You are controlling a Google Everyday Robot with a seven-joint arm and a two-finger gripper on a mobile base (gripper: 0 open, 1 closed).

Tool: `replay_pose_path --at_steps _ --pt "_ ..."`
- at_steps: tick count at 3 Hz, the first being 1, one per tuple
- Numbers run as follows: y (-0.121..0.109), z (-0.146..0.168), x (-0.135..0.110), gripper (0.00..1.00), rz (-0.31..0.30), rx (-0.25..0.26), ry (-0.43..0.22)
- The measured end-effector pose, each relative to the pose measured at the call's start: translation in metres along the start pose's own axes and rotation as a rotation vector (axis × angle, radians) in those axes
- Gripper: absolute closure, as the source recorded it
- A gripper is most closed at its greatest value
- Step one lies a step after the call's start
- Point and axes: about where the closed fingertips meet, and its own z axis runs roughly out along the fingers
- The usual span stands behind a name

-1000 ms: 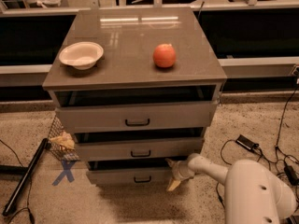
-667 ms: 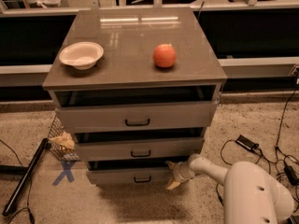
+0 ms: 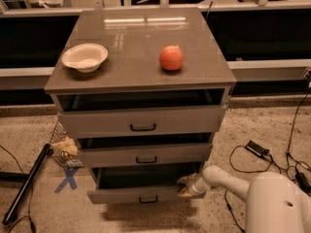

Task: Open bottom drawer

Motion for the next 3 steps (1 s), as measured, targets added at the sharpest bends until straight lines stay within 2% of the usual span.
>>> replay_pose_path --at_steps 1,3 --pt "0.0000 0.0000 0.0000 0.68 0.000 0.000 0.000" --pt "0.0022 0.0020 -0.0014 0.18 0.000 -0.005 -0.002"
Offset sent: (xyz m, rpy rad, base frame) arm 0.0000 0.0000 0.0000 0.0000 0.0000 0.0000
